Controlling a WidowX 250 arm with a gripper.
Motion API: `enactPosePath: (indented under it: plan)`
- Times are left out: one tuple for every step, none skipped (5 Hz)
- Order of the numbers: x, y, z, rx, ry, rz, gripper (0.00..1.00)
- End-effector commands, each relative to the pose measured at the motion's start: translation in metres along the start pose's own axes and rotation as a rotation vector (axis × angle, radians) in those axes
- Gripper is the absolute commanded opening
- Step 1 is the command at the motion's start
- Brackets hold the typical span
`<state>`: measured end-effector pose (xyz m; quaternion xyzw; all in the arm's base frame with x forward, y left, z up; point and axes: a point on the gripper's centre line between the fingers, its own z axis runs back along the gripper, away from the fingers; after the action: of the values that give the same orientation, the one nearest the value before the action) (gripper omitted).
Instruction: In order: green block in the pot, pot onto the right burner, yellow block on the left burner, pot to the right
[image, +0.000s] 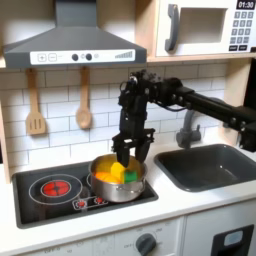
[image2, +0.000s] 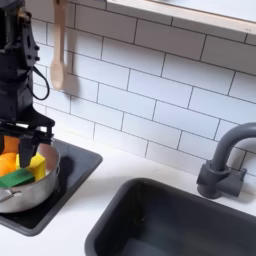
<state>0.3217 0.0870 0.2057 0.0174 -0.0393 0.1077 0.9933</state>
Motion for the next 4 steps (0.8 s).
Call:
enactPosePath:
  plan:
    - [0.005, 0.0, -0.004, 0.005, 0.009, 0.01, 1.0]
    - [0.007, -0.001, -0.006, 0.006, 0.017, 0.031, 1.0]
    - [0.01, 0.001, -0.012, 0.004, 0.031, 0.057, 1.0]
    - [0.017, 0.002, -0.011, 0.006, 0.011, 0.058, 1.0]
